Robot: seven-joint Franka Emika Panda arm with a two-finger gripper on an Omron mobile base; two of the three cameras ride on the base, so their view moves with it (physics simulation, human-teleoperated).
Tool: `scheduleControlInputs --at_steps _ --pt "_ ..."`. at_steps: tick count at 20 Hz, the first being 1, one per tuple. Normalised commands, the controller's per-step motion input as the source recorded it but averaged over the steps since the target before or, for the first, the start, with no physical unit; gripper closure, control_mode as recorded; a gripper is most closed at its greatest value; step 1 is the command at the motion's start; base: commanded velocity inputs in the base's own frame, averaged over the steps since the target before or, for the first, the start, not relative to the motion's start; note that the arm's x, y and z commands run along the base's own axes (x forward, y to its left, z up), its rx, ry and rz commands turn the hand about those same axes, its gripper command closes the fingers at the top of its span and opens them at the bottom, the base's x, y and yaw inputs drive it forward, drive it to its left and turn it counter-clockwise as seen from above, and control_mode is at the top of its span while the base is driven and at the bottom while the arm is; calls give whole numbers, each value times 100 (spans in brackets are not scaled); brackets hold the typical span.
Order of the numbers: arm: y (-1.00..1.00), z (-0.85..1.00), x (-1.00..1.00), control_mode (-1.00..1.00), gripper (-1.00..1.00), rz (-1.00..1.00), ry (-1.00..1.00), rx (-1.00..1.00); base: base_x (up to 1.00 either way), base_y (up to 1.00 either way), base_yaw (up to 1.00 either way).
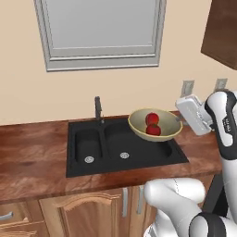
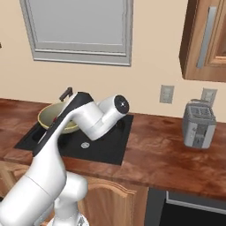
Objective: Dump the mango and tomato from the bowl so the bowl can be washed. Place the bowl in the sink after clearing the leftovers.
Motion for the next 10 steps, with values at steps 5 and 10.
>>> scheduleControlInputs --at_steps 5,10 --pt "0 0 0 100 100 0 0 0 25 15 0" --pt "0 0 0 100 100 0 0 0 23 19 0"
